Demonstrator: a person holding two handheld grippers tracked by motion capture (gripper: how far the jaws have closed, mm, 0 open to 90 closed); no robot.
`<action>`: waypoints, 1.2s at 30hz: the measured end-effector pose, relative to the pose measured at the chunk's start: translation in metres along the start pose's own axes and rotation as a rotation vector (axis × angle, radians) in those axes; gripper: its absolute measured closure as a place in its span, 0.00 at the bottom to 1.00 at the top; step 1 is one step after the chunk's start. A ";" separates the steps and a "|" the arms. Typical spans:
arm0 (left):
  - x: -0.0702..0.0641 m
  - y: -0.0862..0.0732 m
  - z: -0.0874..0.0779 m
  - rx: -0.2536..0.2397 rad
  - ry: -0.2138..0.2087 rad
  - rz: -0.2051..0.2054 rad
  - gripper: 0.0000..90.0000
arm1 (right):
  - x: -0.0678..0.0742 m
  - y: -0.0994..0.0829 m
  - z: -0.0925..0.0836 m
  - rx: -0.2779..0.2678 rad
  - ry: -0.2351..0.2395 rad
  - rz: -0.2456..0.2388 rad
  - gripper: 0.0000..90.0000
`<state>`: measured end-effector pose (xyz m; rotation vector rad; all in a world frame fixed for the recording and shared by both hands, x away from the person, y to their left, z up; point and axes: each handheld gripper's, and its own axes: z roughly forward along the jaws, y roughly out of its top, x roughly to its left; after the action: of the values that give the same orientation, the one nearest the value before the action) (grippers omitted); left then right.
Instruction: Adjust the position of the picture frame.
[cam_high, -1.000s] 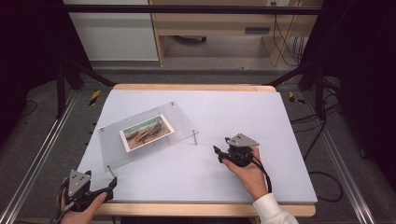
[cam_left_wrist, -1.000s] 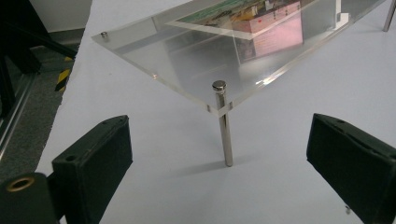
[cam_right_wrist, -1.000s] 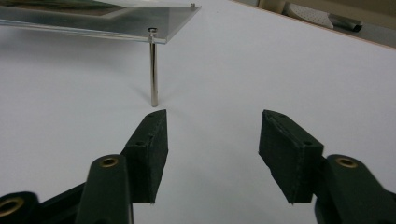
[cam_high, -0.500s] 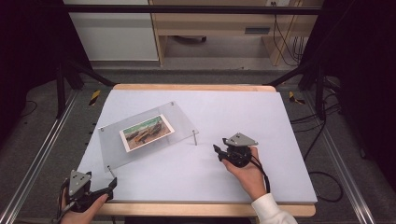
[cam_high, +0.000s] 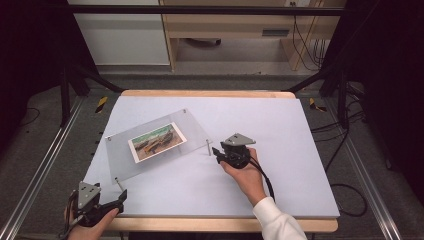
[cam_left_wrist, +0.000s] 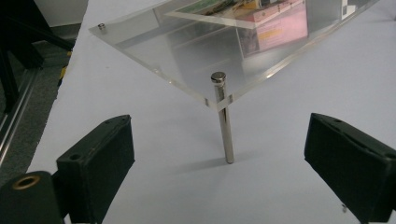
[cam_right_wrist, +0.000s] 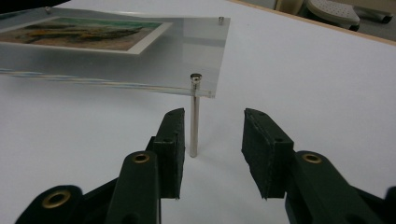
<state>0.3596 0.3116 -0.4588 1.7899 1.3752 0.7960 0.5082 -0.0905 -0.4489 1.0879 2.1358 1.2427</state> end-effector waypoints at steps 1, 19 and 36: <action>0.000 0.000 0.000 0.000 0.000 0.000 0.09 | -0.001 -0.001 0.003 -0.002 -0.002 -0.002 0.67; 0.002 -0.001 0.001 -0.013 -0.021 -0.051 0.11 | 0.006 0.002 0.040 0.019 0.021 0.010 0.73; 0.000 -0.002 0.003 0.005 -0.028 -0.051 0.18 | 0.005 0.002 0.060 0.025 0.048 0.061 0.86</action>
<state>0.3606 0.3110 -0.4618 1.7563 1.3999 0.7384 0.5479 -0.0548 -0.4773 1.1525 2.1740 1.2845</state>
